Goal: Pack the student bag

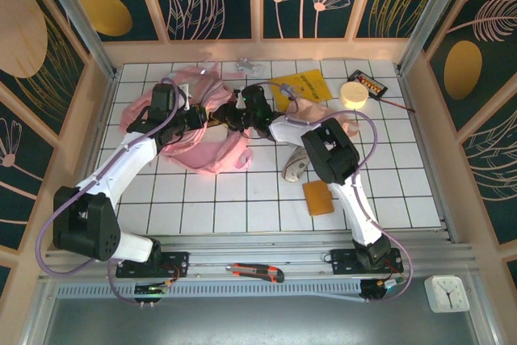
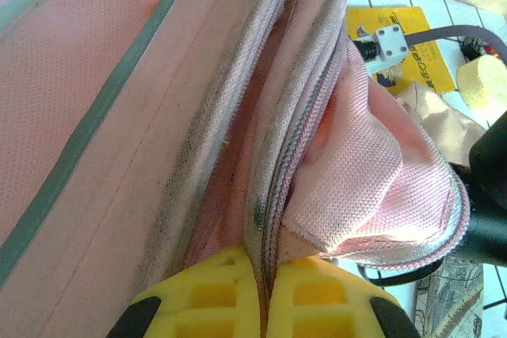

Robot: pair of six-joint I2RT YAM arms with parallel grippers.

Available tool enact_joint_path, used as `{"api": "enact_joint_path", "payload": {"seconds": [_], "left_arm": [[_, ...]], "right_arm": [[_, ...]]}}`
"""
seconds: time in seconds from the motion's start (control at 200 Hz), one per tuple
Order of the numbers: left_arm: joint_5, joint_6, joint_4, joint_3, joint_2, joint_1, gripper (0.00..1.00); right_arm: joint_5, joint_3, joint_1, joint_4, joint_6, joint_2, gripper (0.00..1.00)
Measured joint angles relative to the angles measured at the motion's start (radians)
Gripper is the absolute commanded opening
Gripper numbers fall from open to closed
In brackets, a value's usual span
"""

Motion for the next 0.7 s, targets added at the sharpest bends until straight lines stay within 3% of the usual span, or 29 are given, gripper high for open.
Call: {"api": "enact_joint_path", "payload": {"seconds": [0.065,0.11,0.255,0.455,0.57,0.701], "left_arm": [[-0.003,-0.002,-0.007,0.003,0.004,-0.002,0.00],[-0.006,-0.002,-0.008,0.007,0.010,-0.004,0.00],[-0.014,-0.002,-0.005,0.018,0.028,-0.010,0.00],[-0.039,0.009,-0.007,0.018,0.047,-0.016,0.00],[-0.056,0.018,-0.010,0.018,0.049,-0.016,0.00],[-0.058,0.018,-0.010,0.019,0.050,-0.016,0.00]], "right_arm": [[0.008,-0.043,-0.007,-0.059,-0.033,-0.048,0.69],[0.018,-0.085,-0.016,-0.126,-0.050,-0.106,0.72],[0.040,-0.200,-0.068,-0.324,-0.123,-0.328,0.73],[0.065,-0.297,-0.164,-0.451,-0.165,-0.594,0.72],[0.118,-0.253,-0.274,-0.550,-0.204,-0.604,0.72],[0.194,-0.114,-0.440,-0.663,-0.271,-0.481,0.72]]}}
